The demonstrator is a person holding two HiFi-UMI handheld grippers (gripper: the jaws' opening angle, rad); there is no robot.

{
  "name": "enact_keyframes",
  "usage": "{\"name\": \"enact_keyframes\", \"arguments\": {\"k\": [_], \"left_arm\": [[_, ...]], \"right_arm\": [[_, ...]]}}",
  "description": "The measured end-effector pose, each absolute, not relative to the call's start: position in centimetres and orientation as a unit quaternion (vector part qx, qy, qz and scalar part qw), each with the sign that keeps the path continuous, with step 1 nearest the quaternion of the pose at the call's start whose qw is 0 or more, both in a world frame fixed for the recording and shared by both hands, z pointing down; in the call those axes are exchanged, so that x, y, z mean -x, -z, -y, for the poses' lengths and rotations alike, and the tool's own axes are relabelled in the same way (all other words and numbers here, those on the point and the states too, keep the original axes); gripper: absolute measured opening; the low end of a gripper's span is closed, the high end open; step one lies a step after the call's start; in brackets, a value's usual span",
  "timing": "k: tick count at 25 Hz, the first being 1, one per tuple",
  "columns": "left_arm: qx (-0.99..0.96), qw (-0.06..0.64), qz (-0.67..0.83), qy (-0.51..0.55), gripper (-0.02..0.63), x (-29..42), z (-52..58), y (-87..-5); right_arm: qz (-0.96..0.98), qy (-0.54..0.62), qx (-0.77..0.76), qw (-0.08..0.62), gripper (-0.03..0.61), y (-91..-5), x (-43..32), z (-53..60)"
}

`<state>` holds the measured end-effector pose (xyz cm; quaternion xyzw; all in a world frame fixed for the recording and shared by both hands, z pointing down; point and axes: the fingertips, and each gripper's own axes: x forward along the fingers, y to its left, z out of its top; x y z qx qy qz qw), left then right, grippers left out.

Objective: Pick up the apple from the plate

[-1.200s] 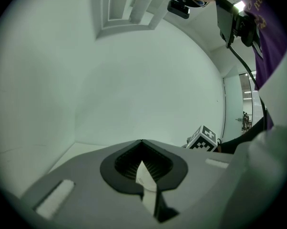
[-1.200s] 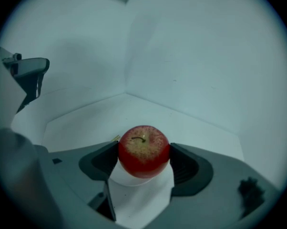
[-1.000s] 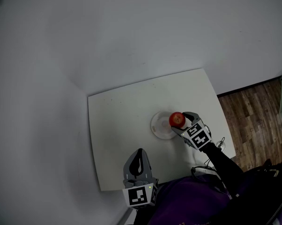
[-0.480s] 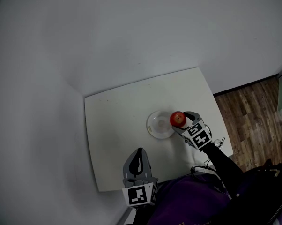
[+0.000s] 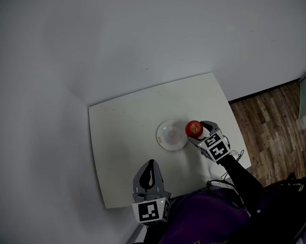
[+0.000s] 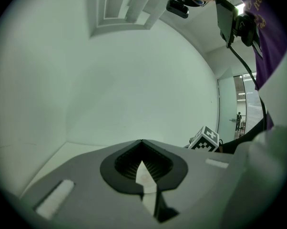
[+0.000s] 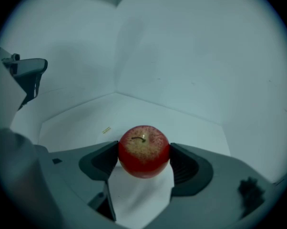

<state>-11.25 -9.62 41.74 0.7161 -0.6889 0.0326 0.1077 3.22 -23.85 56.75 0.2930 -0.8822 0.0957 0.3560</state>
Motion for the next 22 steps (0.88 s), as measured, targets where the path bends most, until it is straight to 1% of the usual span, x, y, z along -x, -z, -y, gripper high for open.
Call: {"name": "enact_keyframes", "arguments": {"k": [22], "left_arm": [[-0.729, 0.113, 0.674, -0.039, 0.006, 10.4, 10.0, -42.3]], "right_arm": [[0.863, -0.134, -0.321, 0.368, 0.345, -59.3, -6.4, 23.1]]}}
